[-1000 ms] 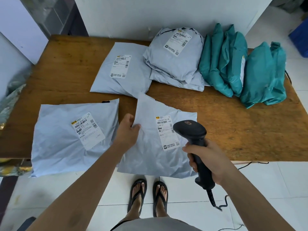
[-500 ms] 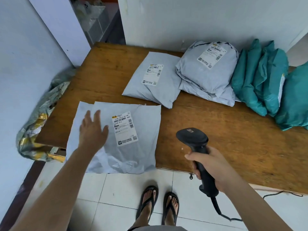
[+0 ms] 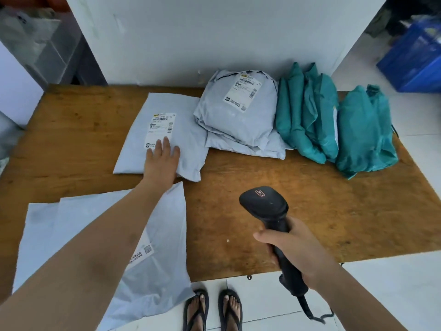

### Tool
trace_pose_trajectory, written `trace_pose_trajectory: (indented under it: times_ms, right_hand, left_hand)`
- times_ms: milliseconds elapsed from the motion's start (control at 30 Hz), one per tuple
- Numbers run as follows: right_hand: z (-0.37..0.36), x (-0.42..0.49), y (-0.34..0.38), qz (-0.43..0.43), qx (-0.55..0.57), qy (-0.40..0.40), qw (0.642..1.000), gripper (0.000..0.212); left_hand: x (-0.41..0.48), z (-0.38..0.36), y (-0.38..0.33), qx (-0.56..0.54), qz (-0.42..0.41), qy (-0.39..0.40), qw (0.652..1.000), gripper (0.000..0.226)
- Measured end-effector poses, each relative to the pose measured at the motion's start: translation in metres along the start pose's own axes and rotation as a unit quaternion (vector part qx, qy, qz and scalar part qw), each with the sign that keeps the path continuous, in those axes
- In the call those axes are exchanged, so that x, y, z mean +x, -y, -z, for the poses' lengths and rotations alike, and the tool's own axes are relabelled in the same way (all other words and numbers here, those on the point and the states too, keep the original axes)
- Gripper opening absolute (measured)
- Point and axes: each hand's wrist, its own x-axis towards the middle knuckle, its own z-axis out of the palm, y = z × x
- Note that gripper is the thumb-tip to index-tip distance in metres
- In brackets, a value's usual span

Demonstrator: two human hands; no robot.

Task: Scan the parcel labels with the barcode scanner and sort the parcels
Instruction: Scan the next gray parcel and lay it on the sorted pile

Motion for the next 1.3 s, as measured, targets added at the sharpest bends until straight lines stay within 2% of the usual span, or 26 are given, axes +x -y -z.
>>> trace_pose_trajectory:
  times_ms: [167, 267, 333, 433, 500, 633, 767, 967, 1067, 1133, 1300]
  right_hand:
    - [0.01, 0.006, -0.007, -0.004, 0.01, 0.006, 1.0, 0.016]
    - [0.009, 0.009, -0.007, -0.006, 0.018, 0.007, 1.0, 0.018]
    - [0.006, 0.01, -0.006, -0.001, 0.028, 0.009, 1.0, 0.019]
    - [0.002, 0.009, -0.003, 0.007, 0.044, 0.018, 0.999, 0.018]
    - [0.002, 0.008, -0.001, 0.015, 0.05, 0.016, 0.999, 0.016]
    - [0.005, -0.003, 0.002, 0.063, 0.052, -0.038, 0.996, 0.014]
    - [0.011, -0.02, 0.003, 0.108, 0.05, -0.064, 0.991, 0.02]
    - [0.03, -0.041, -0.027, 0.079, 0.079, -0.076, 0.991, 0.013]
    - [0.039, -0.047, -0.044, 0.054, 0.103, -0.089, 0.989, 0.013]
    - [0.043, -0.052, -0.053, 0.051, 0.11, -0.095, 0.988, 0.014]
    - [0.055, -0.062, -0.066, 0.06, 0.112, -0.091, 0.988, 0.016]
  left_hand:
    - [0.011, -0.001, 0.003, 0.034, -0.026, 0.022, 0.999, 0.043]
    - [0.007, 0.011, 0.012, 0.047, -0.072, 0.01, 0.996, 0.041]
    - [0.003, 0.021, 0.021, 0.03, -0.106, -0.045, 0.993, 0.038]
    - [-0.003, 0.042, 0.034, -0.014, -0.123, -0.145, 0.982, 0.019]
    - [-0.008, 0.059, 0.035, -0.041, -0.138, -0.195, 0.97, 0.019]
    - [-0.035, 0.082, 0.012, -0.145, -0.229, -0.35, 0.897, 0.023]
    - [-0.09, 0.074, -0.048, -0.204, -0.294, -0.416, 0.836, 0.028]
    - [-0.17, 0.008, -0.143, -0.254, -0.335, -0.378, 0.825, 0.025]
    - [-0.194, -0.007, -0.171, -0.265, -0.404, -0.358, 0.799, 0.009]
    - [-0.205, -0.011, -0.188, -0.257, -0.446, -0.333, 0.79, 0.009]
    - [-0.208, -0.025, -0.217, -0.223, -0.478, -0.26, 0.809, 0.023]
